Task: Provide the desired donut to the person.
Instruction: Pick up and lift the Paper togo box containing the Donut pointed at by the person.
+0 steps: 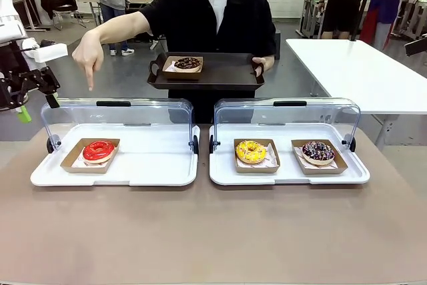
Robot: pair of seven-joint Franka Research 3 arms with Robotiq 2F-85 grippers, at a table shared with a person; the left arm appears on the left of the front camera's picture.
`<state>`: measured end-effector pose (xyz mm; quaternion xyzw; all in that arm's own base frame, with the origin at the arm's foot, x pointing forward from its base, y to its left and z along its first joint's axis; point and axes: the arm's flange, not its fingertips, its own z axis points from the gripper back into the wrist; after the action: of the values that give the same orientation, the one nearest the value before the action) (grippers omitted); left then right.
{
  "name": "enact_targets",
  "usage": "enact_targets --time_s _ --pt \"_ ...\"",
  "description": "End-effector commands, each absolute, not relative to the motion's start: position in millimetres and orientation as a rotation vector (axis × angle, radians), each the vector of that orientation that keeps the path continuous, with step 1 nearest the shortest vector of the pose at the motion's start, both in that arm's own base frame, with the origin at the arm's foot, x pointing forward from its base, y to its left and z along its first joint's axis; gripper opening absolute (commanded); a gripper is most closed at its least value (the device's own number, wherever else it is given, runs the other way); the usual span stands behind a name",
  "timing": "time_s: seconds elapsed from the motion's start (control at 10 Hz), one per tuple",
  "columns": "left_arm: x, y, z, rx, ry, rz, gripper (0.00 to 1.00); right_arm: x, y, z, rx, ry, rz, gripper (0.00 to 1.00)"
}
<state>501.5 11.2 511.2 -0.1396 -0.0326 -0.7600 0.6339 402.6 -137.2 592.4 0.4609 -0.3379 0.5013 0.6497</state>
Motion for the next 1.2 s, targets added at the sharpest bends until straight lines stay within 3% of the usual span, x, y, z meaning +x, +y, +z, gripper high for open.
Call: enact_targets --time_s 0.0,0.5,1.1 --pt "493 9 502 -0.297 -0.081 -1.791 1.0 402 -137 593 1.054 -0.77 1.145 1.0" --pt "461 -16 460 -0.009 -0.047 -1.814 1.0 402 -137 593 1.054 -0.77 1.145 1.0" --pt "469 -24 398 0.019 -0.062 -1.78 1.0 402 -137 593 1.054 -0.77 1.145 1.0"
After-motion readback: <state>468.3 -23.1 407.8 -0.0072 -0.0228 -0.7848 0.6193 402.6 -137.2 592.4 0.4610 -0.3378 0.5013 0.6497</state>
